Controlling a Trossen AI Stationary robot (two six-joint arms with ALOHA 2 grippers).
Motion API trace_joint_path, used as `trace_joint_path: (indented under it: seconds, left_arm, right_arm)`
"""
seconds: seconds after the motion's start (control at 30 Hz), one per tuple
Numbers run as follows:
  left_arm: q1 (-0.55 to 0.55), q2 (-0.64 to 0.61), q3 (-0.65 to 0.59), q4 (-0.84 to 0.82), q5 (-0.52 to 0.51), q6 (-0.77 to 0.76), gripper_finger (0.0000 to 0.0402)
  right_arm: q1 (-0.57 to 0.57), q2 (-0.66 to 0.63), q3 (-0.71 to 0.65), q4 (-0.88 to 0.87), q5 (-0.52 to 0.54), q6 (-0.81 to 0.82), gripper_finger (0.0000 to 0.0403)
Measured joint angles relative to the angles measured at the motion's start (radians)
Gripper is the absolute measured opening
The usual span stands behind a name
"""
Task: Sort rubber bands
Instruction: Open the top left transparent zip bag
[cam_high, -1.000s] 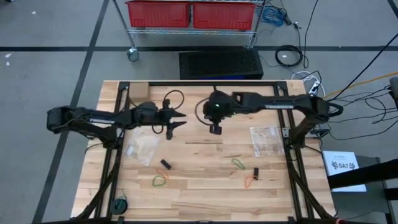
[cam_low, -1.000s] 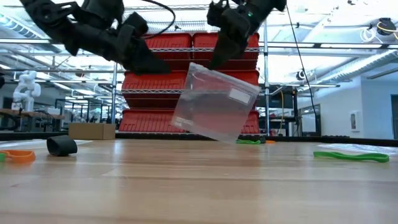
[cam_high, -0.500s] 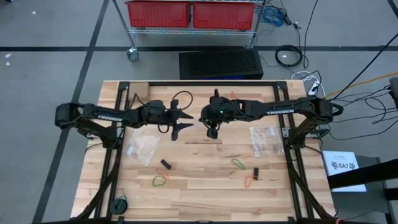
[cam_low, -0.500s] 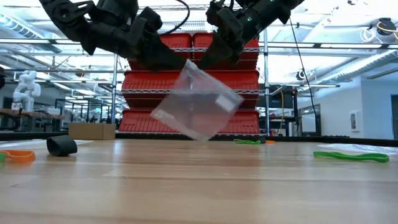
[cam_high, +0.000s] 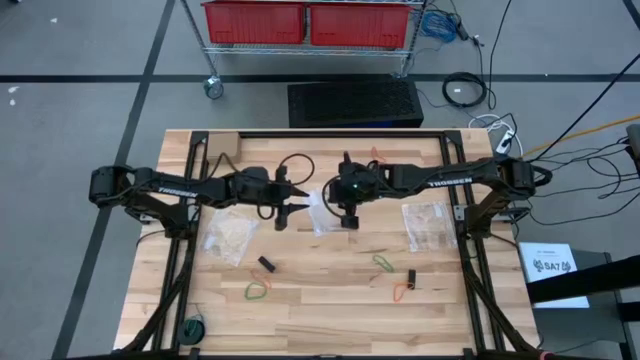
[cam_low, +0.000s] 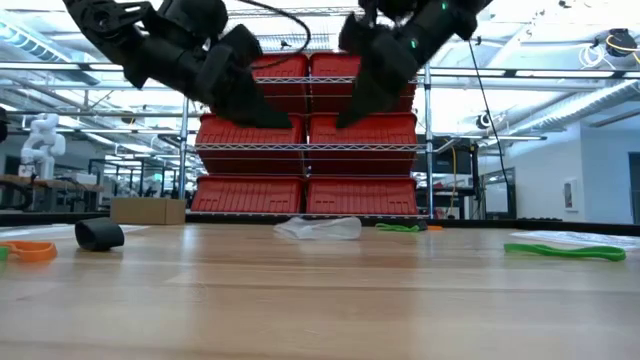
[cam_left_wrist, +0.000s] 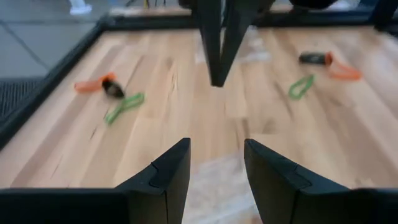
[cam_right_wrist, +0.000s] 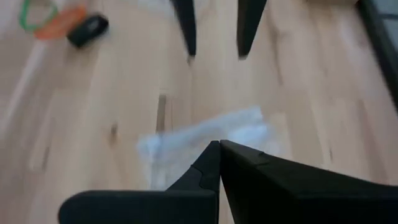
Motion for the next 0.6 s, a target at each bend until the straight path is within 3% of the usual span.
trace_joint_path:
  seconds: [0.17, 0.37, 0.5, 0.6]
  left_arm:
    - [-0.001, -0.009, 0.0, -0.023, -0.1, -0.048, 0.0142]
    - [0.004, -0.063, -0.022, -0.038, -0.169, -0.052, 0.0066]
    - [0.025, -0.109, -0.062, -0.04, -0.168, -0.054, 0.0011]
    - [0.044, -0.131, -0.097, -0.026, -0.168, -0.079, 0.0011]
  right_arm:
    - [-0.029, 0.05, -0.084, 0.117, -0.068, 0.056, 0.0036]
    - [0.038, 0.133, -0.131, 0.221, -0.066, 0.057, 0.0105]
    - [0.128, 0.167, -0.126, 0.241, 0.063, -0.01, 0.0137]
    - [0.174, 0.174, -0.123, 0.257, 0.134, -0.041, 0.0147]
